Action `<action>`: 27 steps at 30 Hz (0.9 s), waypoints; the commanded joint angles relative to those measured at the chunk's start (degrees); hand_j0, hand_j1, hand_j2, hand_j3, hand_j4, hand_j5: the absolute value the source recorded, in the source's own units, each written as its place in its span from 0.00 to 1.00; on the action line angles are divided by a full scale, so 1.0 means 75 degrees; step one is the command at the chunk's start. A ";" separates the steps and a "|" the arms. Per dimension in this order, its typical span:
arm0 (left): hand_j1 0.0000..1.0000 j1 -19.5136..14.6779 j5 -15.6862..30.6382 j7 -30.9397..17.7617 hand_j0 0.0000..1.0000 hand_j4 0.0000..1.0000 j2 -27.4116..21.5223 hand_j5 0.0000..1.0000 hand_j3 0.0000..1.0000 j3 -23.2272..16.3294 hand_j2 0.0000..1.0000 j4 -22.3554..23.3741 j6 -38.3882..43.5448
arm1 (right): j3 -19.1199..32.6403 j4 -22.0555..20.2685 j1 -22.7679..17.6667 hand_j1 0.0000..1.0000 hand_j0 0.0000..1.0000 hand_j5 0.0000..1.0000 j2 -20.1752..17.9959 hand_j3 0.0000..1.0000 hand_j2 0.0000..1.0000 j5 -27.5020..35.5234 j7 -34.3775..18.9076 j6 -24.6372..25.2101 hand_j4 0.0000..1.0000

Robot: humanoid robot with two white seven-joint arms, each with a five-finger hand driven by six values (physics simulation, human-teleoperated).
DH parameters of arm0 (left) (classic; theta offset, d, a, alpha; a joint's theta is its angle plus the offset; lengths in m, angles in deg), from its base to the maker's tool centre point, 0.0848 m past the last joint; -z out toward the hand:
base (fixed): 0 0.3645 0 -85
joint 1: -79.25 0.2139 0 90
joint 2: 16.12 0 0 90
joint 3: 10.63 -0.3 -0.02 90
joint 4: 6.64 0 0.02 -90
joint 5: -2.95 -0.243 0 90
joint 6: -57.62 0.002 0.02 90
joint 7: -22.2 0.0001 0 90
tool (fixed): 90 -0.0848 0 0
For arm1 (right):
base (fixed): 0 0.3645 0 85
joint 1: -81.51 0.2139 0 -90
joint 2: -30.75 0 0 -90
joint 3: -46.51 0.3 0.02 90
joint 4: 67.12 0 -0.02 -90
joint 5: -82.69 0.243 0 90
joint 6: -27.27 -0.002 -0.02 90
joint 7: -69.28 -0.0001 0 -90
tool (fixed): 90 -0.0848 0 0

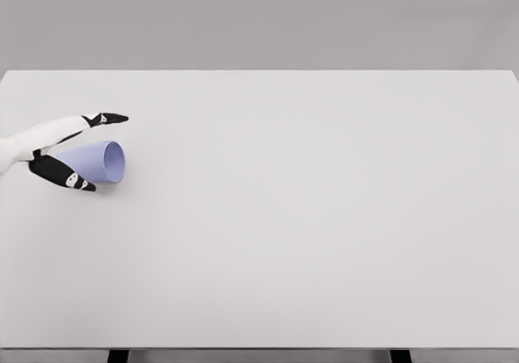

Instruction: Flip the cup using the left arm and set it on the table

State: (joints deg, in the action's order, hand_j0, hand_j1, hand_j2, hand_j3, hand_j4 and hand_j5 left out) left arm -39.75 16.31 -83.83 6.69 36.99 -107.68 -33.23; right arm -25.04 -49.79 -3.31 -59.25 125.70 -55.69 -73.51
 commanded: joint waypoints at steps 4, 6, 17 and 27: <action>1.00 -0.0035 -0.0656 0.0006 1.00 1.00 0.0087 1.00 1.00 0.0002 1.00 0.0078 0.0090 | 0.0000 -0.0001 0.0000 1.00 1.00 1.00 0.0001 1.00 1.00 -0.0004 -0.0003 -0.0004 1.00; 1.00 0.0012 -0.0668 -0.0006 1.00 1.00 0.0181 1.00 1.00 -0.0021 1.00 0.0102 0.0171 | 0.0000 -0.0001 0.0000 1.00 1.00 1.00 0.0001 1.00 1.00 -0.0004 -0.0003 -0.0004 1.00; 1.00 0.0023 -0.0679 0.0029 1.00 1.00 0.0310 1.00 1.00 -0.0021 1.00 0.0582 0.0219 | 0.0000 -0.0001 0.0000 1.00 1.00 1.00 0.0001 1.00 1.00 -0.0004 -0.0003 -0.0004 1.00; 1.00 0.0000 -0.0703 0.0053 1.00 1.00 0.0696 1.00 1.00 -0.0291 1.00 0.0805 0.0805 | 0.0000 -0.0001 0.0000 1.00 1.00 1.00 0.0001 1.00 1.00 -0.0004 -0.0003 -0.0004 1.00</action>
State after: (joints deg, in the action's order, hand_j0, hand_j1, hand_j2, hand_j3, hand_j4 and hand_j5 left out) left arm -39.66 11.04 -83.47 11.35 35.40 -101.53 -27.94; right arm -25.04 -49.79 -3.31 -59.25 125.70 -55.69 -73.51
